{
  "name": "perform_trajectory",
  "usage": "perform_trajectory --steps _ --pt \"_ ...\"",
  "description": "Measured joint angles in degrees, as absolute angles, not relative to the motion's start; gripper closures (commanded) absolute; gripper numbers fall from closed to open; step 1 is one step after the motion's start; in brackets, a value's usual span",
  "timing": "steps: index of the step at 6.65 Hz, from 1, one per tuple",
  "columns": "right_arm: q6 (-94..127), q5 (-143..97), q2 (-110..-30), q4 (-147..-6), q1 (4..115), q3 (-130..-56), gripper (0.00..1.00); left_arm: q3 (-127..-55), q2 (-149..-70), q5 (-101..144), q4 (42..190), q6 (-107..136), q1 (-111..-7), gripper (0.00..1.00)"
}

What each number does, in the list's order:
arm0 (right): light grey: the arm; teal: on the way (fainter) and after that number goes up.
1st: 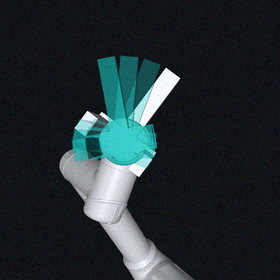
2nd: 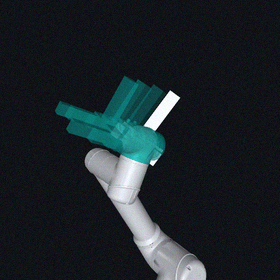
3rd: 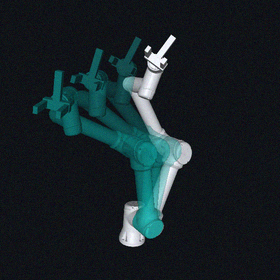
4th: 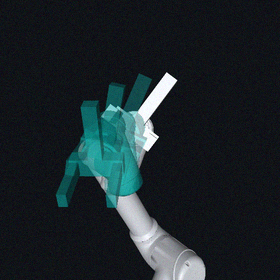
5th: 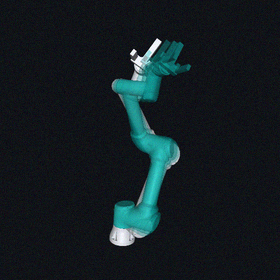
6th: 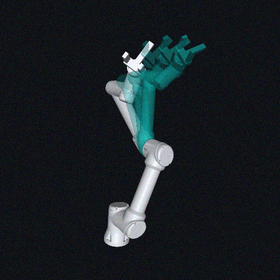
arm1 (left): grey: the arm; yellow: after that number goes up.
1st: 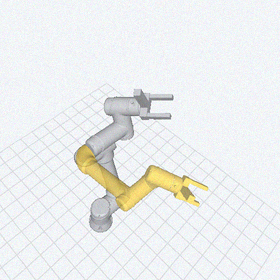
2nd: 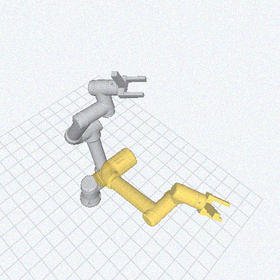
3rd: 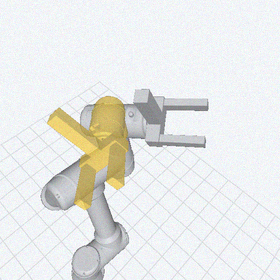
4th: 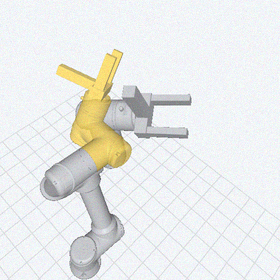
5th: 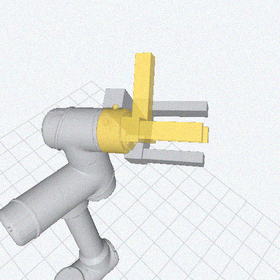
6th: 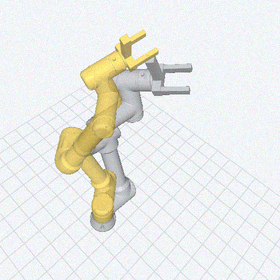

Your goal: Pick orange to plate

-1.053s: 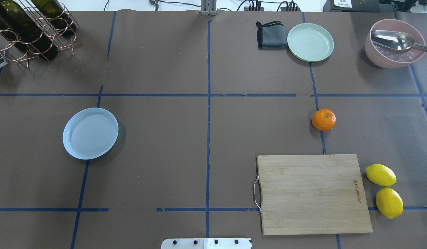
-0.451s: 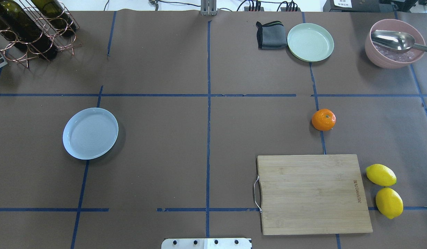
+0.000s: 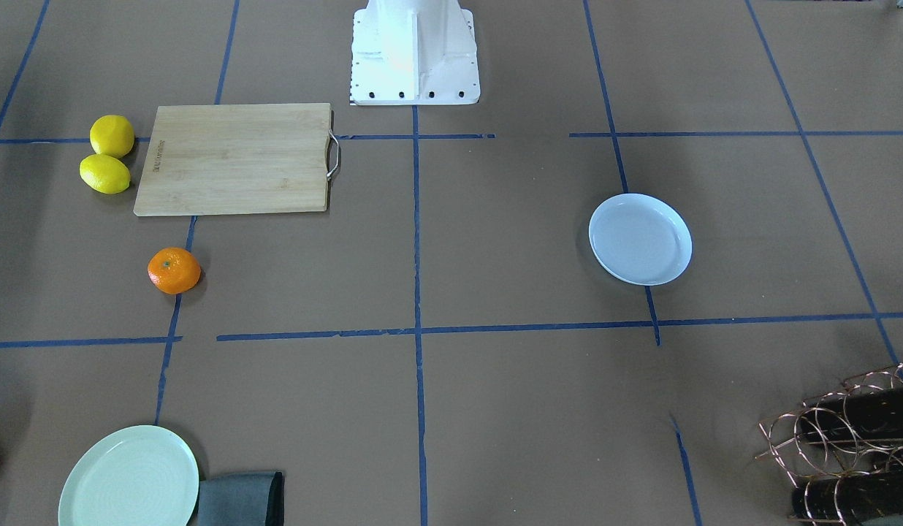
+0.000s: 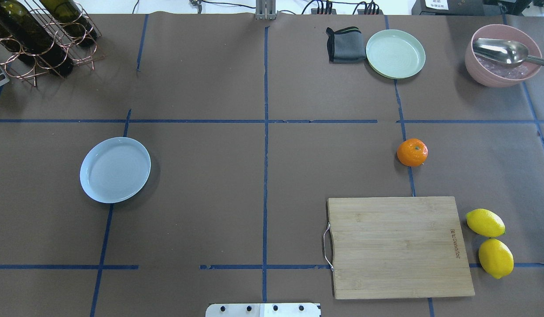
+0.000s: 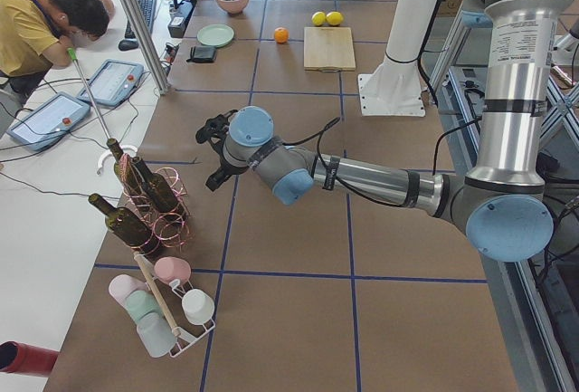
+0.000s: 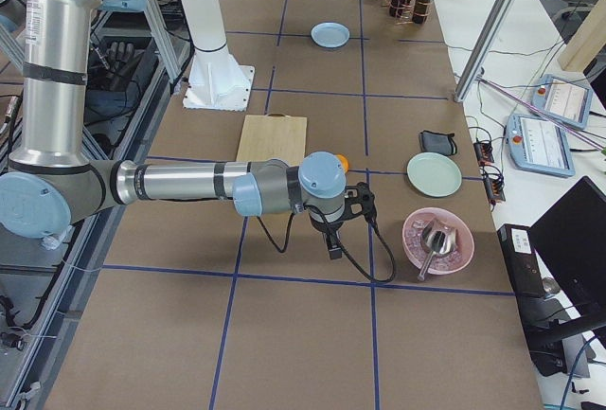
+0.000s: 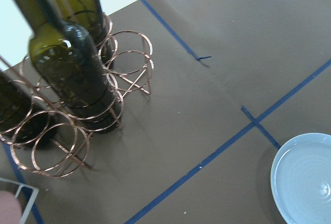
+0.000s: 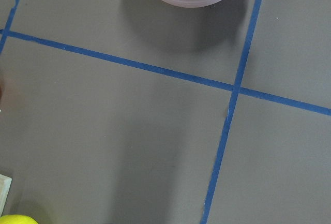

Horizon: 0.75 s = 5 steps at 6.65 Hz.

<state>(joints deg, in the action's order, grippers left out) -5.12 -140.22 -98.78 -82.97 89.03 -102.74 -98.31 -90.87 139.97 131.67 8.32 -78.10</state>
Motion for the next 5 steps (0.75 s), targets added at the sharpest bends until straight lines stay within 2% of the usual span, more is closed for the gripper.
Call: perform_trajectory --steps 2,3,4,5 --pt "-5.04 -140.27 -99.08 -82.97 89.03 -102.66 0.0 -98.64 -90.14 131.52 136.1 23.45 -69.02 0.0" --pt "-5.02 -140.27 -99.17 -82.97 89.03 -102.66 0.0 -98.55 -89.01 124.92 138.31 31.2 -64.43 0.15" --pt "-5.03 -140.27 -99.29 -82.97 89.03 -102.66 0.0 -98.27 -88.34 118.15 140.19 40.06 -59.47 0.42" --pt "-5.05 -140.27 -99.36 -82.97 89.04 -102.66 0.0 -97.98 -88.11 111.76 141.12 50.35 -53.74 0.44"
